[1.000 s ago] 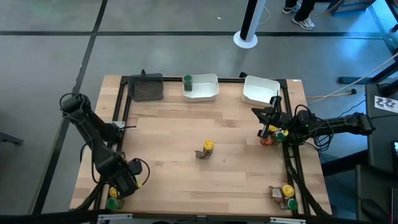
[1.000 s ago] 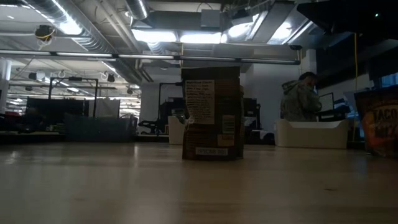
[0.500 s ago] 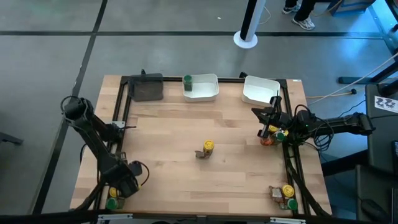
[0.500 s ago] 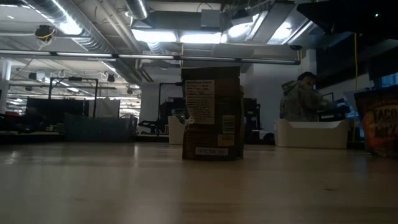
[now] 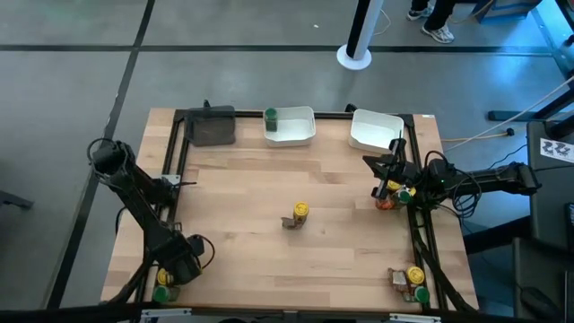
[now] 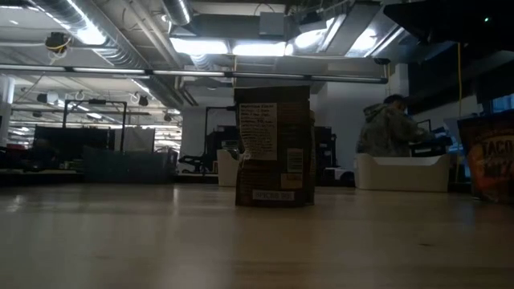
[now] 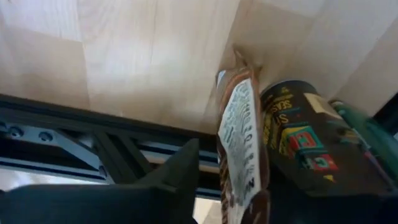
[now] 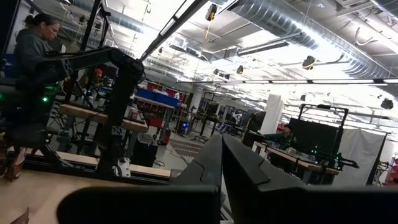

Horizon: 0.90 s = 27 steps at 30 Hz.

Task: Sort spices by type
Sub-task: Put the bottom left brown seasoning bag into the black bin

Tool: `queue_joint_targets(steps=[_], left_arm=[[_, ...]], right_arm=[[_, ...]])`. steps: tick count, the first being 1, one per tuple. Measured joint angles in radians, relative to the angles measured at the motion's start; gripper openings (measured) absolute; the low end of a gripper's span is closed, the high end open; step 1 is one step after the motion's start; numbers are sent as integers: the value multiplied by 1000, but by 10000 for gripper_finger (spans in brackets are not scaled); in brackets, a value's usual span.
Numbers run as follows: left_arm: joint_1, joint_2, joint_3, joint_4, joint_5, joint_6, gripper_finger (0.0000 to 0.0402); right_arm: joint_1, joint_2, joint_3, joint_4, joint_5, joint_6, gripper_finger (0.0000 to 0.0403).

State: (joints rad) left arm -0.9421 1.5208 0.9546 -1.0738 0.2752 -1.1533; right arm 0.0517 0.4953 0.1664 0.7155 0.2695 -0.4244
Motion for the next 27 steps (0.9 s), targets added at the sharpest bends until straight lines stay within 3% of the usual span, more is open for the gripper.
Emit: queue_joint_targets(steps=[9, 19, 27], left_arm=[[38, -3, 0, 8, 3, 127, 10], [187, -42, 9, -77, 3, 172, 5], [384, -100, 69, -203, -57, 247, 4]], right_arm=[[0, 0, 0, 0, 0, 0, 14], [0, 0, 0, 1, 1, -1, 14], [0, 0, 0, 1, 8, -1, 14]])
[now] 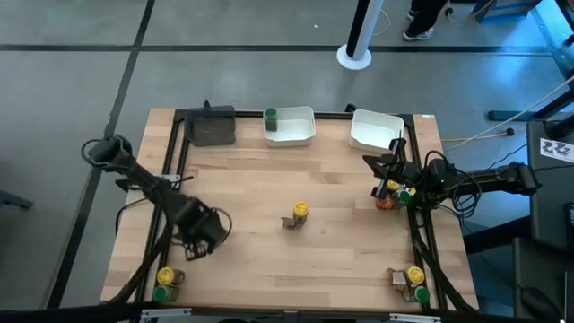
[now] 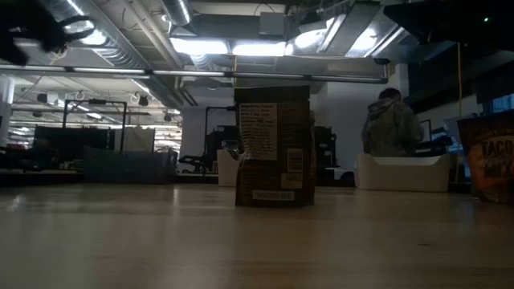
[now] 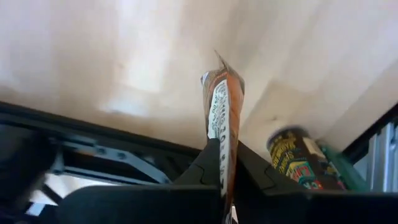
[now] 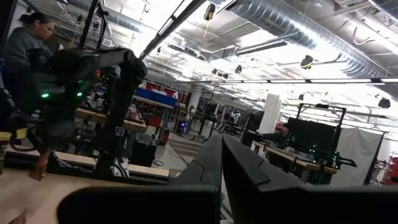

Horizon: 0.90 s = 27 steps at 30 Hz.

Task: Sort spices by type
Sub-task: Put the bottom left brown seasoning bag into the black bin

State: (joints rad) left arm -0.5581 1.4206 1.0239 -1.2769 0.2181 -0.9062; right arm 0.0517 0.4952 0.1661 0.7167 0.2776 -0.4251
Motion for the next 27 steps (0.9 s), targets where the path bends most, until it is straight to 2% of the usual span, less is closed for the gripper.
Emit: queue_joint_targets(steps=[5, 11, 21, 27], left_arm=[[143, -10, 76, -69, -110, 78, 8], [334, -10, 158, -105, -181, 202, 4], [662, -10, 278, -104, -279, 421, 4], [843, -10, 302, -93, -371, 566, 10]], right_arm=[[0, 0, 0, 0, 0, 0, 14], [0, 0, 0, 0, 0, 0, 14], [0, 0, 0, 0, 0, 0, 14], [0, 0, 0, 0, 0, 0, 14]])
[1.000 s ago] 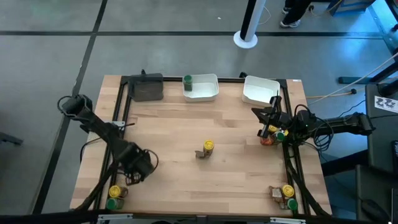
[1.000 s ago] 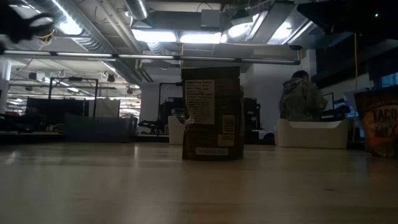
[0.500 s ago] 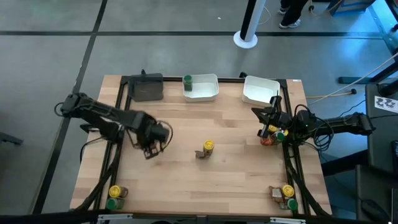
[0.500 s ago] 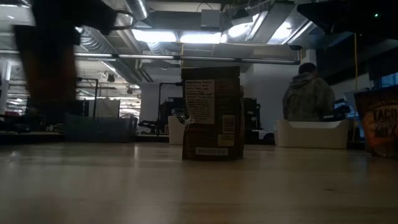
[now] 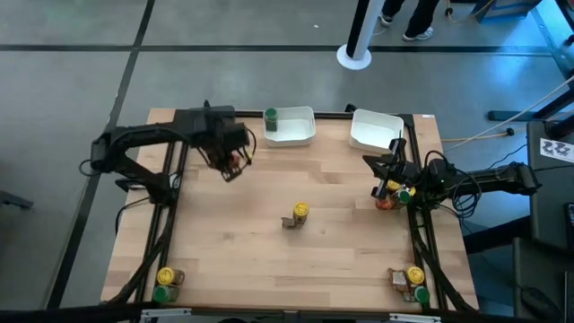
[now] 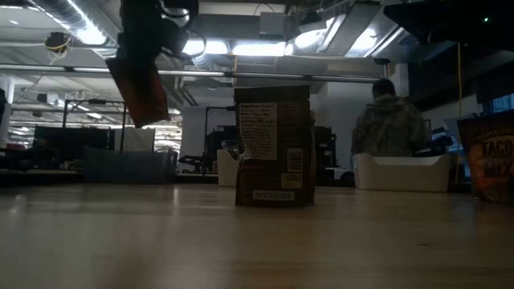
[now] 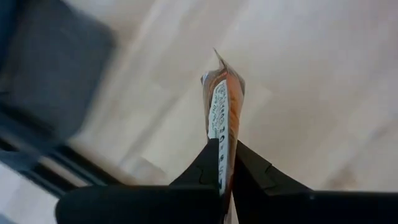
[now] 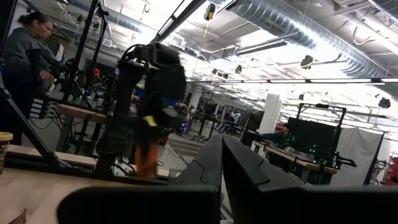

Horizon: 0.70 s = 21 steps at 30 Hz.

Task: Sort spices by type
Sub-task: Put the bottom left brown seasoning bag into the black bin

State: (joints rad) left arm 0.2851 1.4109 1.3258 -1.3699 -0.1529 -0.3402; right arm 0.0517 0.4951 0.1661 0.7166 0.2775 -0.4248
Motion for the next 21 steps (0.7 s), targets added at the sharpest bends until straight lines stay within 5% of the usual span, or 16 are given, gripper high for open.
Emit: queue_joint_targets(steps=[13, 21], left_arm=[[388, 16, 0, 101, -54, 64, 12], [533, 130, 76, 59, -90, 111, 13]], right_arm=[[0, 0, 0, 0, 0, 0, 14], [0, 0, 0, 0, 1, -16, 14]])
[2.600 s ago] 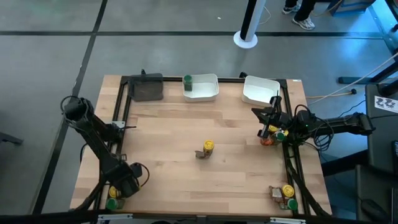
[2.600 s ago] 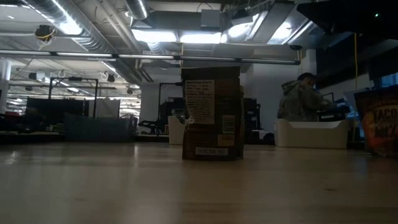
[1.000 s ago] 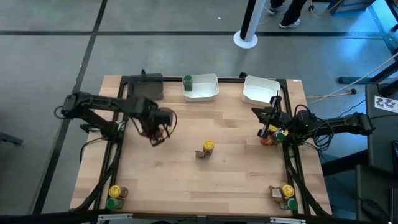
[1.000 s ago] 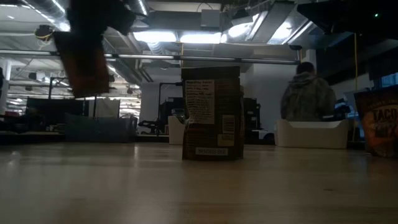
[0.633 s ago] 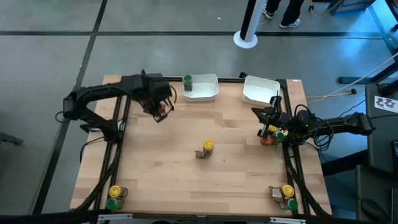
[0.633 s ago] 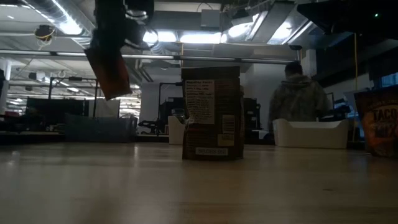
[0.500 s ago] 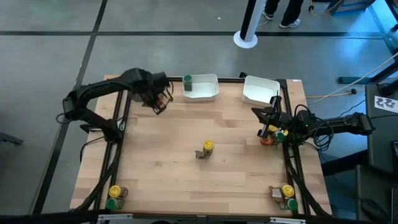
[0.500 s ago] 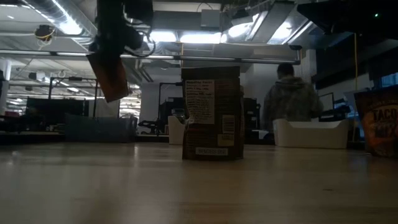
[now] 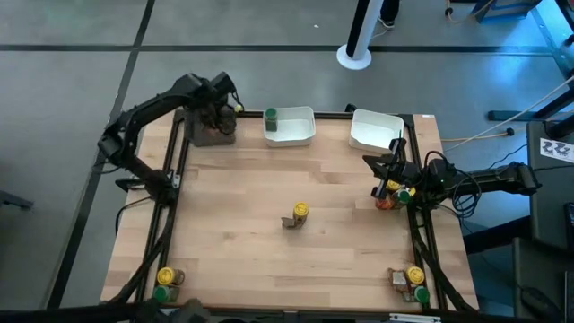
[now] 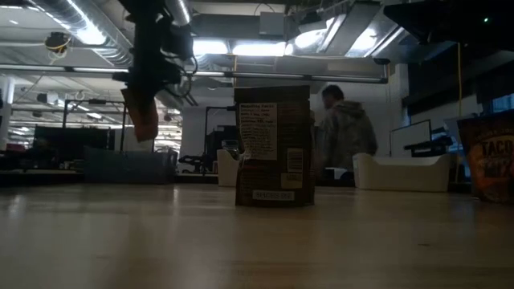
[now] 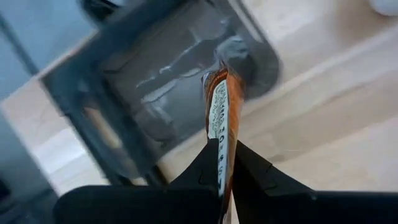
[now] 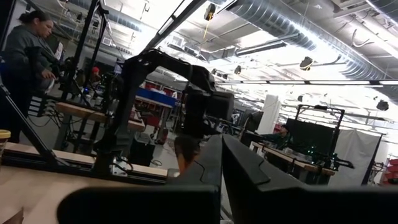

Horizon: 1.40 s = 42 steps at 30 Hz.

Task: Sort spices by type
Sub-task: Put the bottom left brown seasoning bag into the black bin

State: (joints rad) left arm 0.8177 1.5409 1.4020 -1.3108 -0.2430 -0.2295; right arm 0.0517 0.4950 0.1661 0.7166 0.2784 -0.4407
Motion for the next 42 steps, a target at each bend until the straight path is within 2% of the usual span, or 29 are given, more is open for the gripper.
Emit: queue_joint_targets(steps=[3, 7, 18, 25, 42], left_arm=[[43, 53, 57, -26, -48, 0, 13], [84, 125, 97, -33, -46, -3, 13], [85, 287, 102, -17, 39, 1, 13], [85, 326, 96, 73, 132, -3, 13], [72, 368, 94, 126, 187, 15, 15]], right_arm=[[0, 0, 0, 0, 10, -7, 14], [0, 0, 0, 0, 28, -9, 14], [0, 0, 0, -3, 28, -10, 14], [0, 0, 0, -6, 28, -10, 14], [0, 0, 0, -13, 28, -10, 14]])
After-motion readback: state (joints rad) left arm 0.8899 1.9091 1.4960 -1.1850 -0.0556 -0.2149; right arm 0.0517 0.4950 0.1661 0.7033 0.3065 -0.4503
